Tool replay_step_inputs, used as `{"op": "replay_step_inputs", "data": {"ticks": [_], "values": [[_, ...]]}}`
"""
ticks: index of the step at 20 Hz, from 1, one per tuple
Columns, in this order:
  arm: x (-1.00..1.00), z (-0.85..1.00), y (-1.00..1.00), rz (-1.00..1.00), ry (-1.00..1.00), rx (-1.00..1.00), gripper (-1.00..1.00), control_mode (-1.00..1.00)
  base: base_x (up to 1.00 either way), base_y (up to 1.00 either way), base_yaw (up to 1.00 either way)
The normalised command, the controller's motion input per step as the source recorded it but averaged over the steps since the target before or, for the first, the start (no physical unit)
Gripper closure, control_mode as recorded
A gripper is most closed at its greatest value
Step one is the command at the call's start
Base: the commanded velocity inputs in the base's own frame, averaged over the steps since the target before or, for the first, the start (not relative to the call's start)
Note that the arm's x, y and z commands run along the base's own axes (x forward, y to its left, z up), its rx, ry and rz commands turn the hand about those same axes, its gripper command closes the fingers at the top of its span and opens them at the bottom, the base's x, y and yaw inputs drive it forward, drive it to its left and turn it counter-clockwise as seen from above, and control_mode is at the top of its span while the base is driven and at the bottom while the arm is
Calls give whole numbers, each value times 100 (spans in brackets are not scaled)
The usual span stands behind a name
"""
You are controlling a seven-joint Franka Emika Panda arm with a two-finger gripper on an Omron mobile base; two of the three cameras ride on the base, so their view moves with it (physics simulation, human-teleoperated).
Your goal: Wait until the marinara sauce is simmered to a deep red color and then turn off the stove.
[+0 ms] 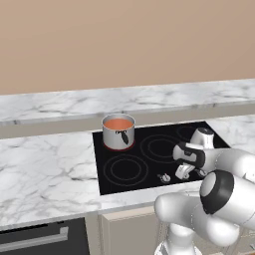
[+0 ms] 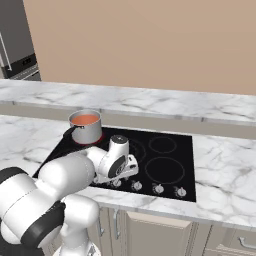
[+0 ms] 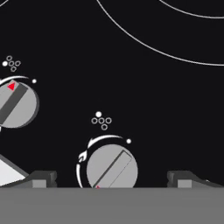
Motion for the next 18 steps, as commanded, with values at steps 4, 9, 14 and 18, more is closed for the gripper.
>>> {"op": "replay_step_inputs", "data": {"ticks": [4, 9, 14, 18], "values": [[0, -1, 0, 0, 0, 0, -100, -100, 0, 0, 0], [0, -9, 0, 0, 0, 0, -100, -100, 0, 0, 0], [0, -19, 0, 0, 0, 0, -100, -100, 0, 0, 0], [0, -4, 0, 0, 0, 0, -100, -100, 0, 0, 0]]}}
